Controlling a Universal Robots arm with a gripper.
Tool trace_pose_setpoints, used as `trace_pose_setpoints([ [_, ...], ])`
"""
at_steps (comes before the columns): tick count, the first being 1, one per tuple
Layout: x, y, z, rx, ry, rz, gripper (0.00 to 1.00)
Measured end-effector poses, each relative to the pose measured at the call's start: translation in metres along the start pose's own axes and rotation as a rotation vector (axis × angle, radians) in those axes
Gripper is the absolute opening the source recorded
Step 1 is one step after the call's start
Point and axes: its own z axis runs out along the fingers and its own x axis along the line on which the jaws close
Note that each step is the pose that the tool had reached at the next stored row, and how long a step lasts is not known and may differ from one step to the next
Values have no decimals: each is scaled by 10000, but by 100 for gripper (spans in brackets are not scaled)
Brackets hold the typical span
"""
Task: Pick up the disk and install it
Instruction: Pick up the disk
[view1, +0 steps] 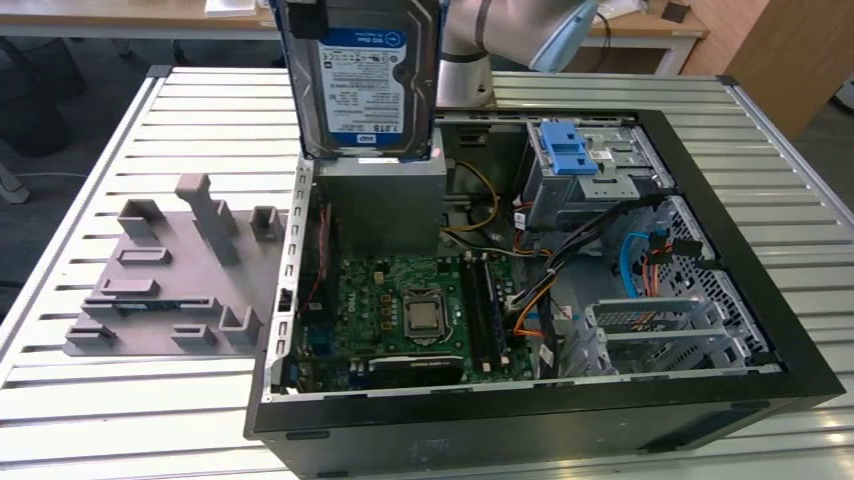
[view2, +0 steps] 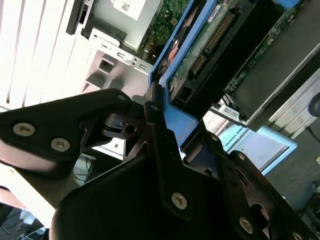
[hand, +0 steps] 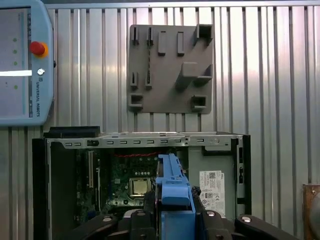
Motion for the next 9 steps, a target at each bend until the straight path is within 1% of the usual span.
trace_pose_setpoints([
  [9,24,-63,7,1,-2,-37,36],
])
